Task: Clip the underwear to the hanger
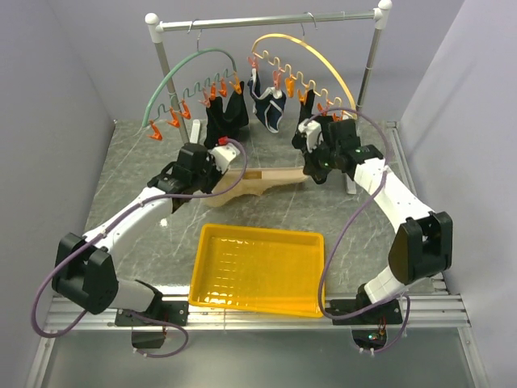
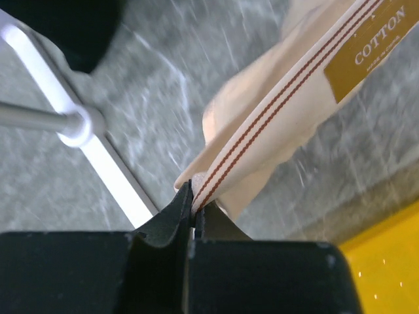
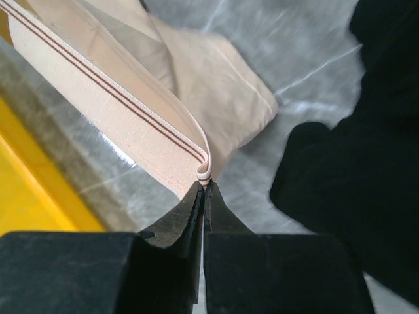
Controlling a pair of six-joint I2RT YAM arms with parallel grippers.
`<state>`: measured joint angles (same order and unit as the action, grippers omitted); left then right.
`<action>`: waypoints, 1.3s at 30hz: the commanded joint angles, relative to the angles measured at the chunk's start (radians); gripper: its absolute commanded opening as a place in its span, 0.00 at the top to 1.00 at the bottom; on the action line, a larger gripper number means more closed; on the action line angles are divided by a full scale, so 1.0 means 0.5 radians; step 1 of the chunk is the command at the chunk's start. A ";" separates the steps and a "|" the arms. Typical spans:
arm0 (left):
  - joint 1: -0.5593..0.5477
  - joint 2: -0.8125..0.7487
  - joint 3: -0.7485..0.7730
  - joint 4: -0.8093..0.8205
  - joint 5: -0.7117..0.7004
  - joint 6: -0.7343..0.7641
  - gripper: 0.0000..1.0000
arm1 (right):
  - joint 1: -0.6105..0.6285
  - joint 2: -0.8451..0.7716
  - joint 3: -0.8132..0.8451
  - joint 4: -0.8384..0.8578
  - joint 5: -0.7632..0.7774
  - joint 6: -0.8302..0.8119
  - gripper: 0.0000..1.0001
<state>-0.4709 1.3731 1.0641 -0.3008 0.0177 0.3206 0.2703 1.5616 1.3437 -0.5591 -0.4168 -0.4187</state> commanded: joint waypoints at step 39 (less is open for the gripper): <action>0.187 0.871 0.369 0.037 0.354 -0.405 0.38 | 0.174 0.755 0.463 -0.241 0.193 0.092 0.61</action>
<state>-0.3801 1.7809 1.2629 -0.2249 0.1444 0.1871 0.3408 1.9266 1.5337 -0.5667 -0.2478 -0.3592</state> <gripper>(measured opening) 0.614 0.404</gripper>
